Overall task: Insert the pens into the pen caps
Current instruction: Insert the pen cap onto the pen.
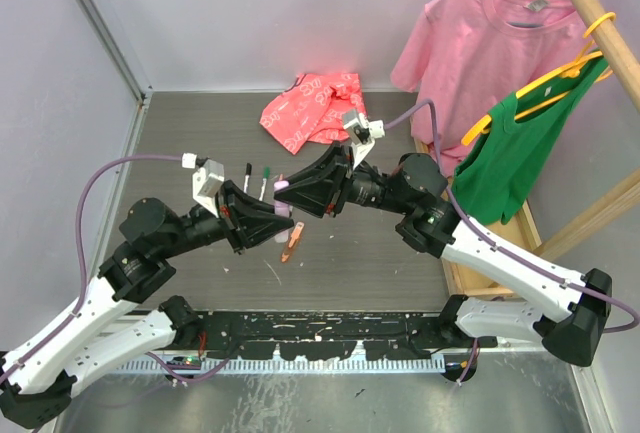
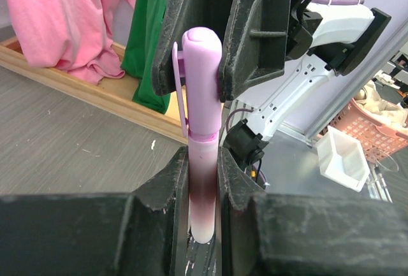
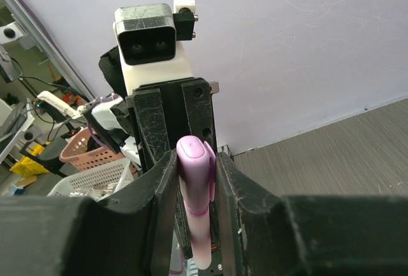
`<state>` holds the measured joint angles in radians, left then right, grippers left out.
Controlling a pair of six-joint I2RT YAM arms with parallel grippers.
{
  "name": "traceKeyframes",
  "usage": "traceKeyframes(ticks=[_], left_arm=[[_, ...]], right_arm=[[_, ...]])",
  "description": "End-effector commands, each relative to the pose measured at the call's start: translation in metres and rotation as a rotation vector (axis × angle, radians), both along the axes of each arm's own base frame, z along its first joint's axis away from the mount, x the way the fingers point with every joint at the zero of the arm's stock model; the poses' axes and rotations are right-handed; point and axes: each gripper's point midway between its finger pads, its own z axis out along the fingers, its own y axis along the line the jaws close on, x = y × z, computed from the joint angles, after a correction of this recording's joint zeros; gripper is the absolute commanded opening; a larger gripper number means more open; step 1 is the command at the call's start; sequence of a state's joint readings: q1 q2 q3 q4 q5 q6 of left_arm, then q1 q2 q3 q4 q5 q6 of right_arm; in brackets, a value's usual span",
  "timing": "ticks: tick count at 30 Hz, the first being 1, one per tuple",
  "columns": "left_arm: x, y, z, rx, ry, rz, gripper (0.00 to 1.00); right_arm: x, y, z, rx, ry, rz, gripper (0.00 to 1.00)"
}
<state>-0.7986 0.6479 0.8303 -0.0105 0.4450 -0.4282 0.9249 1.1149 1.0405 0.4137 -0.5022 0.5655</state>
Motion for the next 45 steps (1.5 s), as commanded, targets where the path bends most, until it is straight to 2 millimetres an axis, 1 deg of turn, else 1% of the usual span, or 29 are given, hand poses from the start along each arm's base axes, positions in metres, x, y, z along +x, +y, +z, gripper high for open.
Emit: traceKeyframes(ticks=[1,7,17,20,24,28,33,41,45], left_arm=[[-0.002,0.010,0.046,-0.100,-0.113,0.032,0.00],[-0.002,0.009,0.044,-0.095,-0.111,0.030,0.00],[-0.001,0.012,0.046,-0.097,-0.115,0.043,0.00],[-0.001,0.011,0.045,-0.096,-0.116,0.042,0.00],[-0.001,0.010,0.045,-0.093,-0.114,0.038,0.00],[-0.001,0.010,0.044,-0.090,-0.112,0.038,0.00],[-0.002,0.012,0.044,-0.090,-0.112,0.043,0.00],[-0.008,0.013,0.045,-0.083,-0.118,0.019,0.00],[-0.011,0.012,0.044,-0.078,-0.118,-0.002,0.00]], right_arm=[[-0.017,-0.004,0.008,-0.011,-0.028,0.045,0.28],[-0.017,-0.009,0.013,-0.015,-0.046,0.025,0.31],[-0.015,-0.010,0.014,-0.024,-0.037,0.006,0.32],[-0.010,-0.011,0.011,-0.039,-0.028,-0.023,0.35],[-0.010,-0.010,0.009,-0.045,-0.026,-0.020,0.41],[-0.010,-0.012,0.014,-0.035,-0.037,-0.026,0.49],[-0.007,-0.017,0.019,-0.053,-0.065,-0.064,0.55],[-0.001,-0.037,0.039,-0.053,-0.119,-0.172,0.58],[0.000,-0.043,0.052,-0.029,-0.136,-0.203,0.59]])
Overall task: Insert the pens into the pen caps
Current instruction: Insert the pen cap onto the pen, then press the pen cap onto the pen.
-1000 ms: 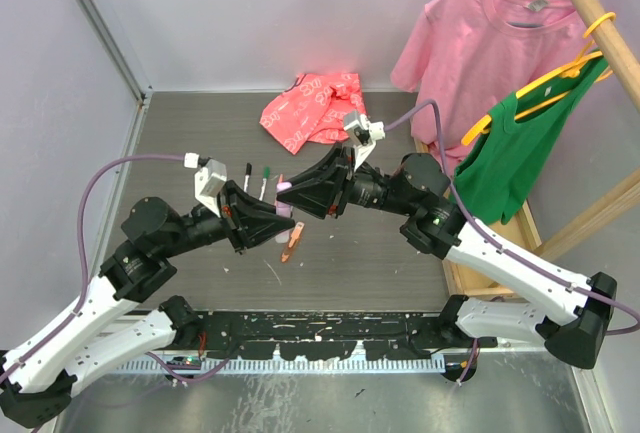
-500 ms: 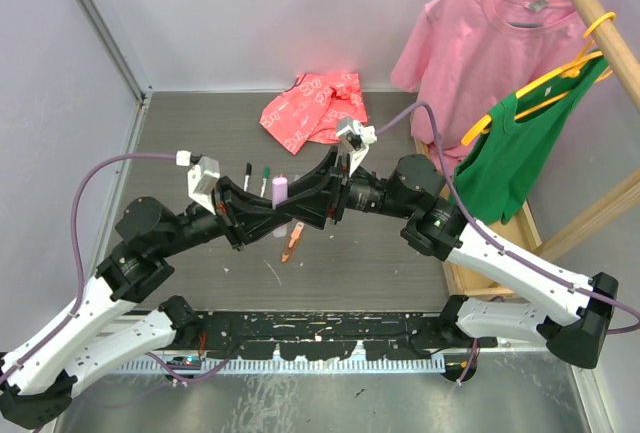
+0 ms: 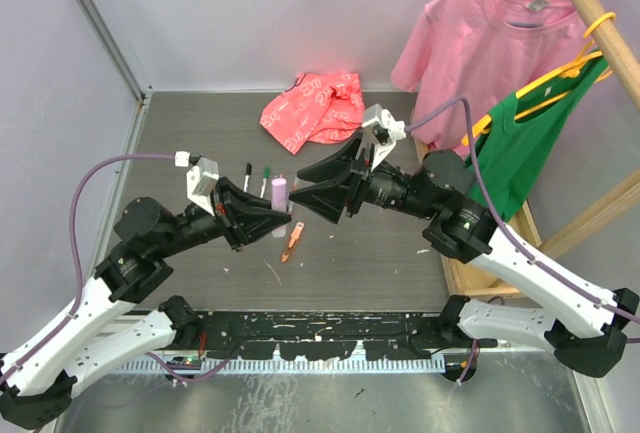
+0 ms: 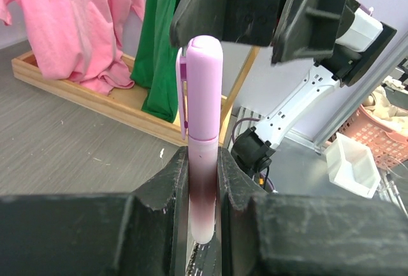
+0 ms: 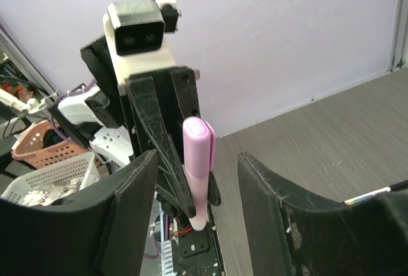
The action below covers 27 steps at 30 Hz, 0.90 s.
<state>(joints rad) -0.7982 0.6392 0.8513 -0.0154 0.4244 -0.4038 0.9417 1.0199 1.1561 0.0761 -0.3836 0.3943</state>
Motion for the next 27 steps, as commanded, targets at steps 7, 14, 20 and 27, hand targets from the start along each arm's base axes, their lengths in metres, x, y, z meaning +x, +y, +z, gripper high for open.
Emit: traceKeyframes(ticks=[7,14,20,27], left_arm=[[-0.016,0.004,0.030,-0.055,-0.074,-0.059,0.00],[-0.017,0.000,0.029,-0.047,-0.072,-0.081,0.00],[-0.016,-0.004,0.025,-0.037,-0.060,-0.093,0.00],[-0.015,-0.007,0.023,-0.032,-0.049,-0.102,0.00]], right_arm=[[0.003,-0.012,0.060,0.113,-0.105,-0.064,0.59],[-0.001,0.004,0.056,0.092,-0.109,0.015,0.58],[-0.009,0.007,0.057,0.102,-0.124,0.062,0.56],[-0.013,0.010,0.055,0.103,-0.127,0.101,0.52]])
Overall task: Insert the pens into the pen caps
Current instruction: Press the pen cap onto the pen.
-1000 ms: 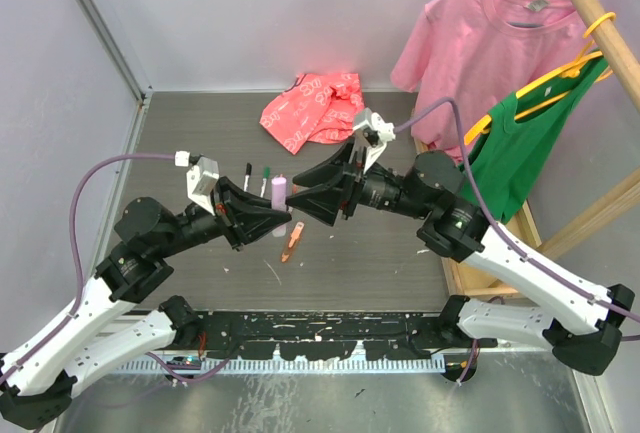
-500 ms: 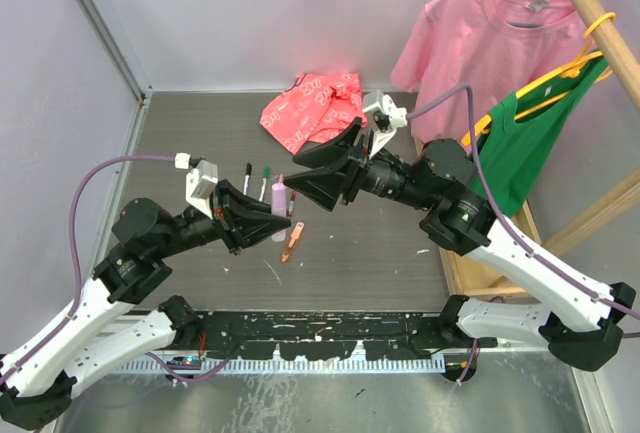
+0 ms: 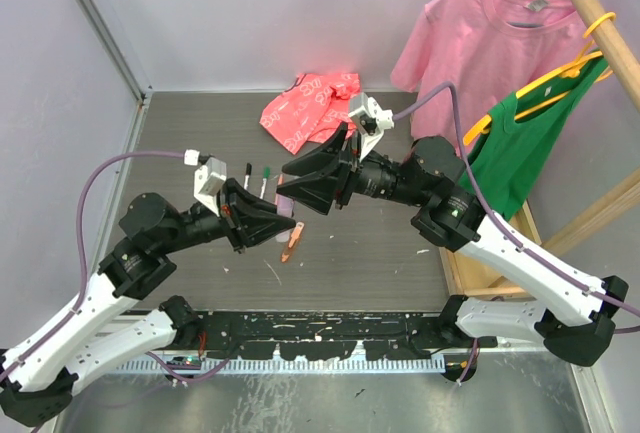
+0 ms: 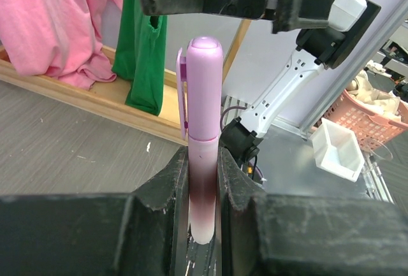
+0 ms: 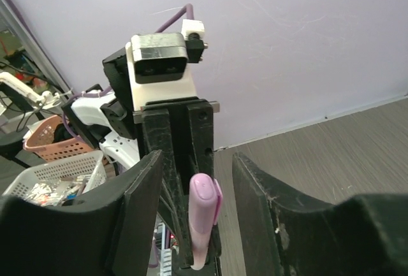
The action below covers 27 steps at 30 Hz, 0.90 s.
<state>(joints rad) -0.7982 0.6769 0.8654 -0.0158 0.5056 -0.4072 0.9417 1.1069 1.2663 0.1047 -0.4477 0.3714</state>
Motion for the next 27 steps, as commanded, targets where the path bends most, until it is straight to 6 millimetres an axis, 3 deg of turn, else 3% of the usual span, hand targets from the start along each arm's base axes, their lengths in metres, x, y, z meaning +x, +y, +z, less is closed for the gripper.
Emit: traceKeyframes(ticks=[1,27], left_arm=[[-0.006,0.002,0.027,-0.062,-0.057,-0.022,0.00],[-0.009,0.004,0.034,-0.085,-0.080,-0.027,0.00]], right_arm=[[-0.013,-0.004,0.027,0.072,-0.058,0.048,0.51],[-0.014,0.004,0.004,0.023,-0.014,0.085,0.39]])
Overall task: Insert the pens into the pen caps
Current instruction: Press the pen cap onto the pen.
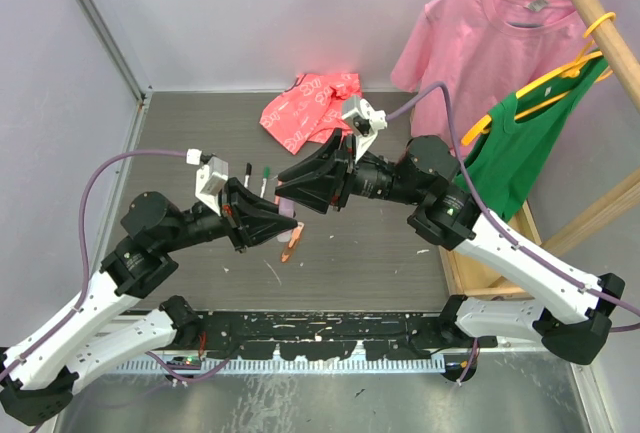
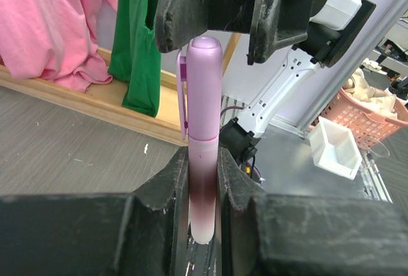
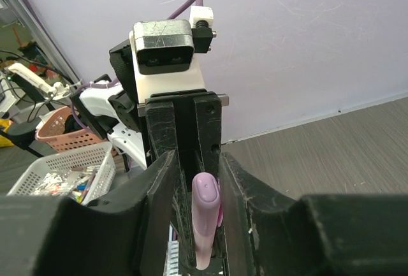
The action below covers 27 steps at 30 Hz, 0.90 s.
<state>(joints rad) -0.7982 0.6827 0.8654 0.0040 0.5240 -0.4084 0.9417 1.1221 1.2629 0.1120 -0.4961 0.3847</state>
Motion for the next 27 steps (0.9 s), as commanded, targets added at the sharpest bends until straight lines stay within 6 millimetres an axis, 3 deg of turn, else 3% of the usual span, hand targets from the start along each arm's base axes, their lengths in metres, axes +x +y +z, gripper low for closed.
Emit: traceKeyframes(ticks=[1,19,27], left_arm=[[-0.007,0.006,0.032,-0.080,-0.070,-0.008,0.00],[-0.006,0.007,0.035,-0.087,-0.072,0.003,0.00],[-0.004,0.009,0.041,-0.102,-0.073,0.025,0.00]], right_arm=[[-0.009,-0.001,0.009,0.036,-0.021,0.039,0.38],[-0.011,0.003,-0.001,0.015,-0.009,0.065,0.22],[-0.014,0.006,-0.007,0.001,-0.007,0.091,0.21]])
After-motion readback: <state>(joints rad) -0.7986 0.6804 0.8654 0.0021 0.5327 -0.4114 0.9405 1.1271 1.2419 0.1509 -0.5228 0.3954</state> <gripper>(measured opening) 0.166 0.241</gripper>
